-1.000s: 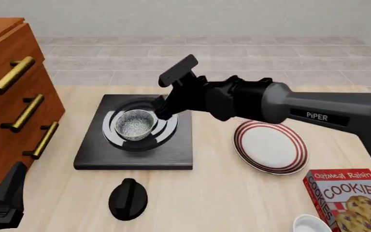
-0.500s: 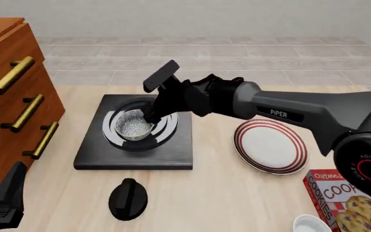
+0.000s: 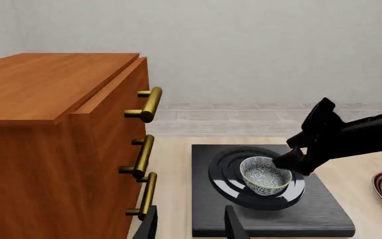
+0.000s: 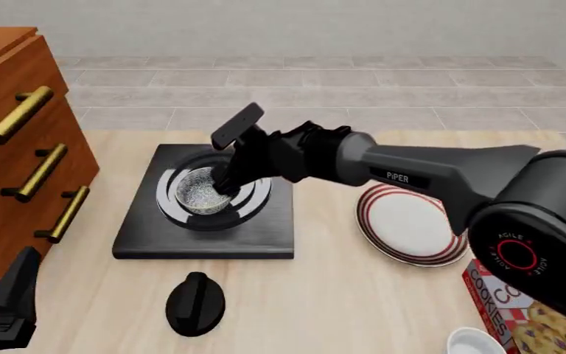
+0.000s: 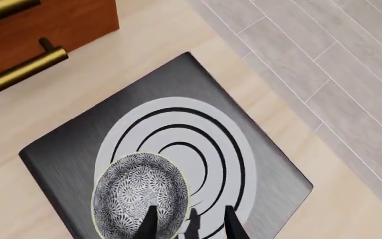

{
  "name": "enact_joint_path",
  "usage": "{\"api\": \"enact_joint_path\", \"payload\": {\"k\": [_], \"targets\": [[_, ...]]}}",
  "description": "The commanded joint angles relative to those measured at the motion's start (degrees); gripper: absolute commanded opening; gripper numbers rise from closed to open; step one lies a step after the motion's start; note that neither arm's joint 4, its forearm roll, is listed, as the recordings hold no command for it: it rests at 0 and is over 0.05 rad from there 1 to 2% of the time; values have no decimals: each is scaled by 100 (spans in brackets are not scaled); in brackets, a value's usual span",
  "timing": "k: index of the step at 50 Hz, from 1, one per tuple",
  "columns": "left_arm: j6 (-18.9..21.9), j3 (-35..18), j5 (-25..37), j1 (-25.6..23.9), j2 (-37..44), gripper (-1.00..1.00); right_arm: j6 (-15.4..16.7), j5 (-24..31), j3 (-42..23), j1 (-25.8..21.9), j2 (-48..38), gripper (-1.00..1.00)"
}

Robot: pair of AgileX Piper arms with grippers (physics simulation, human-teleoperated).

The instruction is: Pick the akita bowl on the stove and place it on the plate.

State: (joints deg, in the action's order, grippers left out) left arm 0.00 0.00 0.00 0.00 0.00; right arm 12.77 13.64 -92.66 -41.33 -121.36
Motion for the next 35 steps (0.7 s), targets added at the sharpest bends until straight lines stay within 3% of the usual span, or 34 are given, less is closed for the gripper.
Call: {"api": "enact_joint_path", "payload": {"k": [1, 35], "targets": [[0, 0, 0, 0, 0, 100, -71, 9, -121, -32, -194, 100], [0, 0, 0, 0, 0, 100, -315, -102, -306, -17, -698, 100]]}}
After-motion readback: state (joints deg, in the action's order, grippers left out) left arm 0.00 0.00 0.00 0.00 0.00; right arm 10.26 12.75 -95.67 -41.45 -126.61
